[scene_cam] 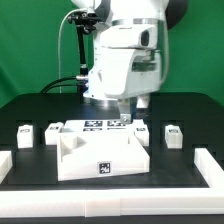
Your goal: Assemble one leg
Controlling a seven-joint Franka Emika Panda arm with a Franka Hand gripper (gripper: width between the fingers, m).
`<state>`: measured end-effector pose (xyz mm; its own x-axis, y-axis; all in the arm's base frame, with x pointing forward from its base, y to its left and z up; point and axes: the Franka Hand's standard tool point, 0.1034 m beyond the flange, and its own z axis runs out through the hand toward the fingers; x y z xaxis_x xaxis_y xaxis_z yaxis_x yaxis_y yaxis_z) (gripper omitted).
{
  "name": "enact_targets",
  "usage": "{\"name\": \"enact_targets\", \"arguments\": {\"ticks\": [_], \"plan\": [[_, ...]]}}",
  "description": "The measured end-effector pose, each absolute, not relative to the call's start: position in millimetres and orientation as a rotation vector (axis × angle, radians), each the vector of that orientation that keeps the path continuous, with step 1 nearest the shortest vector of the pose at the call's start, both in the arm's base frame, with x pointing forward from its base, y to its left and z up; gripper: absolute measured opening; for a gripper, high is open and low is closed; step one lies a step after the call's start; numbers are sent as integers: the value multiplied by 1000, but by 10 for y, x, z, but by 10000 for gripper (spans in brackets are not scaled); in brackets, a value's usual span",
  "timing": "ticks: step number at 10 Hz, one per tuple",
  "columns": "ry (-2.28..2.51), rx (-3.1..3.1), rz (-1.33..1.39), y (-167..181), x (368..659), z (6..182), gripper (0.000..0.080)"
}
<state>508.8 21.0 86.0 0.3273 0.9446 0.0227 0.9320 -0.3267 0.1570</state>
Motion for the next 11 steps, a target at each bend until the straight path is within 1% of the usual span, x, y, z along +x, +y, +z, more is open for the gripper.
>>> {"name": "enact_targets", "arguments": {"ticks": [1, 2, 3, 4, 8, 9, 11], "plan": [[1854, 2394, 133, 110, 4949, 808, 650], [1949, 2314, 71, 104, 4905, 787, 650], [2029, 2223, 14, 118, 4897, 792, 650], [2034, 2208, 12, 102, 4898, 810, 650], [2060, 2191, 1, 79, 4881, 790, 650], [2156, 2109, -24, -18, 4820, 760, 650], [2305, 1992, -69, -274, 4528, 634, 650]]}}
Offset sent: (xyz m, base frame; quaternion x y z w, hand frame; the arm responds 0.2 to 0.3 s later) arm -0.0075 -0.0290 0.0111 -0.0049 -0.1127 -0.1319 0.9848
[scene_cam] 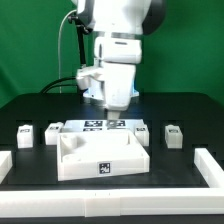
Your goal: Assemble one leg
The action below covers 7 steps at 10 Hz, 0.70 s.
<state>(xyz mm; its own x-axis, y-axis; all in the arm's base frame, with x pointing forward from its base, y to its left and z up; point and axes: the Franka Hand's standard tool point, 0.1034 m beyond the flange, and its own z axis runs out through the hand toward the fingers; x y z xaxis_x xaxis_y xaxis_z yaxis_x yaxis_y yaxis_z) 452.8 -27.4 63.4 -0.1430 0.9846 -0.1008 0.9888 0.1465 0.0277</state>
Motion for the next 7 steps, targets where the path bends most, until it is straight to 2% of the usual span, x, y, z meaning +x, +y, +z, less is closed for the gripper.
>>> {"name": "enact_targets", "arguments": {"ticks": [3, 7], "plan": [[2402, 1942, -130, -468, 4236, 422, 650], [2371, 2005, -145, -530, 4161, 367, 650]]}}
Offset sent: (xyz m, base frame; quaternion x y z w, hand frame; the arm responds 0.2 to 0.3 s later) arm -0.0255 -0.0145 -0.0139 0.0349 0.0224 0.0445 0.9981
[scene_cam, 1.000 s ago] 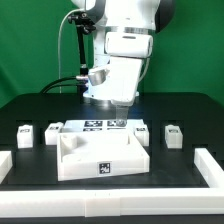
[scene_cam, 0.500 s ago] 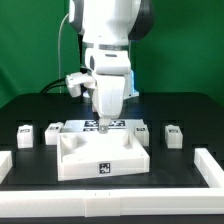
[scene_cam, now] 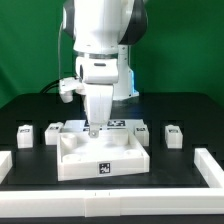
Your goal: Assemble one leg
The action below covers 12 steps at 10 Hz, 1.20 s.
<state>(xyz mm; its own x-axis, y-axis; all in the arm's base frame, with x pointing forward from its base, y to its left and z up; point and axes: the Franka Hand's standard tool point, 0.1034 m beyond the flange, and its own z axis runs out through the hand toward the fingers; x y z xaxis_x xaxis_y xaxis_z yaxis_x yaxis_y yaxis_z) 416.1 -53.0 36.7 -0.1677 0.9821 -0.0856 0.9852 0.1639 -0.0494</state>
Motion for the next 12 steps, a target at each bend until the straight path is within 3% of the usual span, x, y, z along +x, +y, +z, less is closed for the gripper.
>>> {"name": "enact_targets", "arguments": {"ticks": [4, 7, 10, 11, 12], "plan": [[2436, 2014, -162, -591, 3895, 101, 650], [2434, 2024, -163, -608, 3875, 82, 650], [2435, 2028, -165, -613, 3865, 70, 254], [2435, 2028, -165, -612, 3864, 69, 254], [2433, 2027, -161, -614, 3873, 73, 78]]}}
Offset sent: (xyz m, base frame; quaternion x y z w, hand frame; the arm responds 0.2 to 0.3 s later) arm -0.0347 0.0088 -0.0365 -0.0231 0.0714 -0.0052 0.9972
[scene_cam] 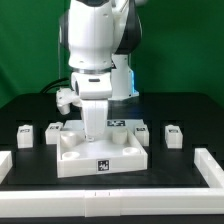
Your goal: Assemble one leg
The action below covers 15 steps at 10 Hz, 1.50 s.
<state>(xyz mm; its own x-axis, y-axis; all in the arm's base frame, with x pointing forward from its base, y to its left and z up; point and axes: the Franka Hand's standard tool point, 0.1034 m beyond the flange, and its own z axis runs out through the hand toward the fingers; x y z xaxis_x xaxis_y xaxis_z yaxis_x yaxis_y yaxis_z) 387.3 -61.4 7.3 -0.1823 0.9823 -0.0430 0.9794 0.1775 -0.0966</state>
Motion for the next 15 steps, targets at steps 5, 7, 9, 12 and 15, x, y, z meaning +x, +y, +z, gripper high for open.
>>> {"name": "enact_targets", "arguments": {"ticks": [5, 7, 9, 12, 15], "plan": [[-2395, -1995, 145, -610, 3899, 84, 64], [-2395, -1995, 145, -610, 3900, 84, 64], [-2410, -2002, 138, -632, 4098, 91, 64], [-2414, -2037, 104, -631, 4530, 78, 64], [-2172, -2316, 72, -212, 4571, 75, 63]]}}
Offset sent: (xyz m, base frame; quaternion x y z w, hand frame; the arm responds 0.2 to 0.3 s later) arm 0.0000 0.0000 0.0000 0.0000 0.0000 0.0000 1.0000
